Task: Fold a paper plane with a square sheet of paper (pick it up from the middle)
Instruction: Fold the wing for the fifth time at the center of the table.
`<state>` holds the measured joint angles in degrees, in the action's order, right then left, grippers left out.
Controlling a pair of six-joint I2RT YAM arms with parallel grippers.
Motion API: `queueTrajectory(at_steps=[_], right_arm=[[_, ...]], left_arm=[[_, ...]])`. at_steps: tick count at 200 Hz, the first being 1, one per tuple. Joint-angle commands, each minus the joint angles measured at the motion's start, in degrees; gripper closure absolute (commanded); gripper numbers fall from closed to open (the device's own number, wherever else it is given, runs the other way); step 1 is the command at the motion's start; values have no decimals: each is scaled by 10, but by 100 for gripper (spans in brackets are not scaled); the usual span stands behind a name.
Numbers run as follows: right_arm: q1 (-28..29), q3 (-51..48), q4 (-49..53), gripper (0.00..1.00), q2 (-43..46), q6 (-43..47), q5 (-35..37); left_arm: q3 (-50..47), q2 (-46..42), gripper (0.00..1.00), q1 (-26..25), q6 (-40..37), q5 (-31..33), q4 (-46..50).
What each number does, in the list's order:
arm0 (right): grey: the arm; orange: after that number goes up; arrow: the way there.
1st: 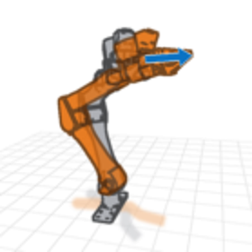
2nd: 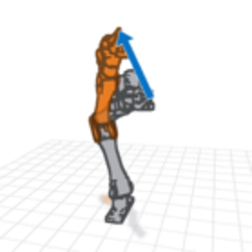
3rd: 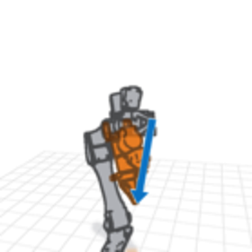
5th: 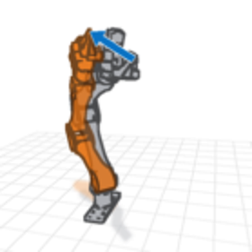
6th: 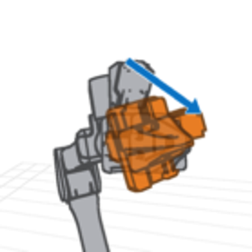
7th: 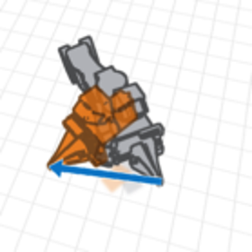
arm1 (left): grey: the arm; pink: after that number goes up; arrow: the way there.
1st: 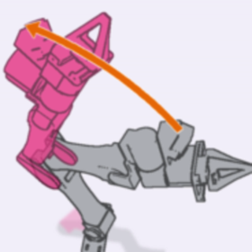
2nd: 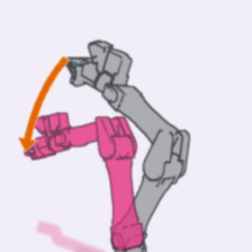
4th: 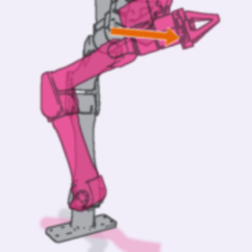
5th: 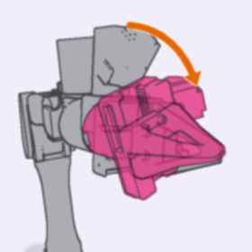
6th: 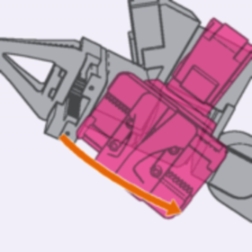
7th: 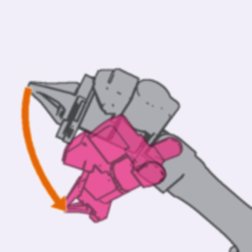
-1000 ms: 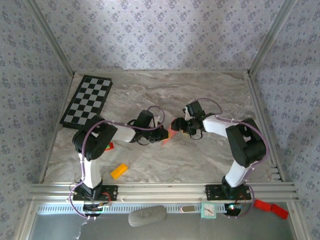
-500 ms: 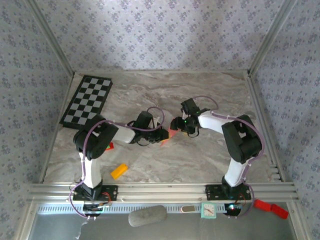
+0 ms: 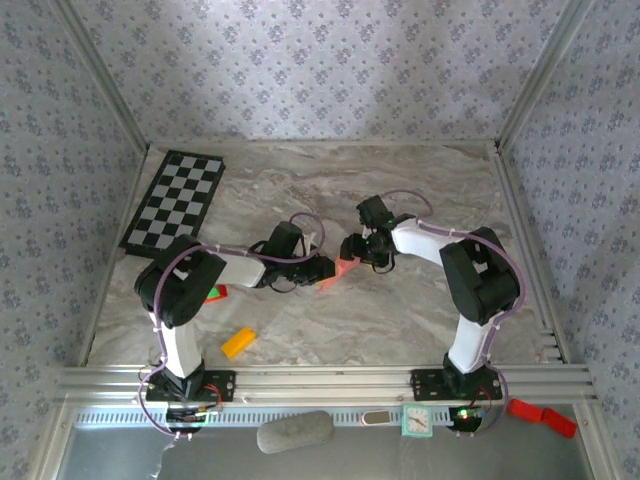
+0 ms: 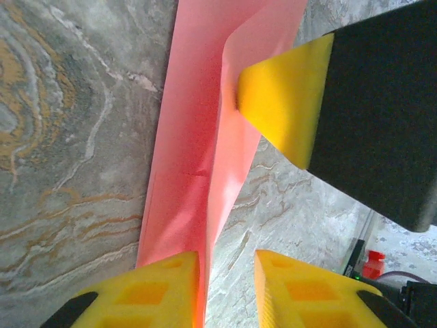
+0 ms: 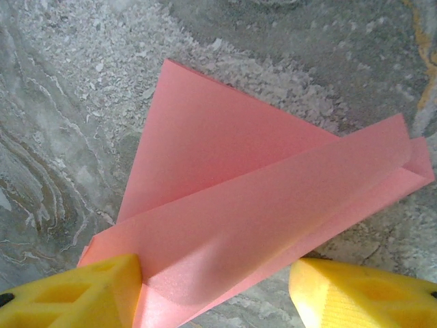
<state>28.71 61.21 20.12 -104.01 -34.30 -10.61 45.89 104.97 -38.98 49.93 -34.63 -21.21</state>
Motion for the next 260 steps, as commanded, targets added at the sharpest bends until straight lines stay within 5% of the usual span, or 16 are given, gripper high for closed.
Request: queueTrajectory(at_steps=[1, 153, 260], right_arm=[[4, -18, -17, 35, -63, -3, 31], [7, -7, -4, 36, -77, -5, 31], [7, -5, 6, 38, -86, -13, 34]], left_arm=[[-2, -22, 71, 4, -21, 12, 26], [5, -50, 52, -23, -91, 89, 121], [26, -10, 64, -26, -116, 123, 197]])
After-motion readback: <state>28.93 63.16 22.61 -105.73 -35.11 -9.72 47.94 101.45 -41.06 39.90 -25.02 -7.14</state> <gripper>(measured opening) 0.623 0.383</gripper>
